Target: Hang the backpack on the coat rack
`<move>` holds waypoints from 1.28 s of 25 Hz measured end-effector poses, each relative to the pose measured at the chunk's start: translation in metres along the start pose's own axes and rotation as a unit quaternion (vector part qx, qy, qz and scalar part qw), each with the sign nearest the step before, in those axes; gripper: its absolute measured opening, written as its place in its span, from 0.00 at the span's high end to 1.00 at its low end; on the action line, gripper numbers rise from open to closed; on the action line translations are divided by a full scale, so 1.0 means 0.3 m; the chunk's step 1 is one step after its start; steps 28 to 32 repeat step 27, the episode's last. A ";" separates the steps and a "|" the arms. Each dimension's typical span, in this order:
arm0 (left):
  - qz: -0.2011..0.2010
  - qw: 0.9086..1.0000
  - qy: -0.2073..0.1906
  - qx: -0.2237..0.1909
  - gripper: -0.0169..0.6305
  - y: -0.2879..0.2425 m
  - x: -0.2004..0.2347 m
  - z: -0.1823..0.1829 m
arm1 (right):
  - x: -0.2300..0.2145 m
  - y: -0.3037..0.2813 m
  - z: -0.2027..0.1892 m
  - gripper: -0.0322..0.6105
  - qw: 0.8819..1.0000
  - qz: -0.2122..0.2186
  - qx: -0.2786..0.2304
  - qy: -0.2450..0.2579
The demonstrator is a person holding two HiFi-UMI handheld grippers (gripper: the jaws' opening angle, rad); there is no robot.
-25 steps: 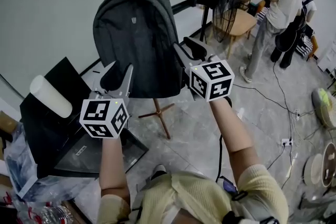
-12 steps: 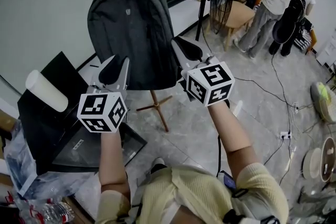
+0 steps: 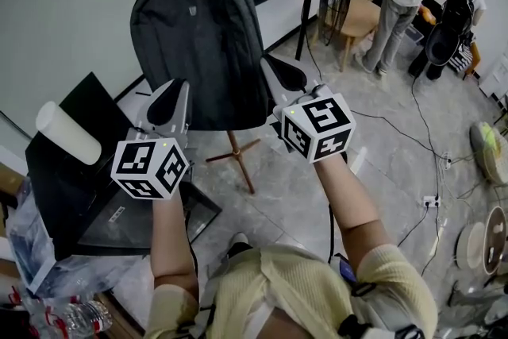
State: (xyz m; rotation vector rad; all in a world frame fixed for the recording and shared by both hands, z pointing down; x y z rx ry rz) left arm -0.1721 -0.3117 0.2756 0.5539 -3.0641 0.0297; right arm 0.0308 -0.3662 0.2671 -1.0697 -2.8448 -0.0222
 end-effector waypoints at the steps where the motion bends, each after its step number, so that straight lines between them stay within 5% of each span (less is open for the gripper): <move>1: -0.002 1.000 0.000 0.001 0.92 -0.002 0.000 -0.003 | 0.004 -0.001 -0.002 0.95 1.000 0.000 0.002 0.002; 32: 0.008 1.000 -0.011 0.002 0.92 0.007 0.018 0.007 | 0.032 0.004 0.007 0.95 0.999 0.029 -0.003 -0.037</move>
Point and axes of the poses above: the fingertips, and each gripper's own axes: y backward along the fingers, x to its left, z out of its top, the point moved 6 cm from there along y, backward along the fingers, and after that the axes turned 8 degrees about x, right-handed, at the moved point
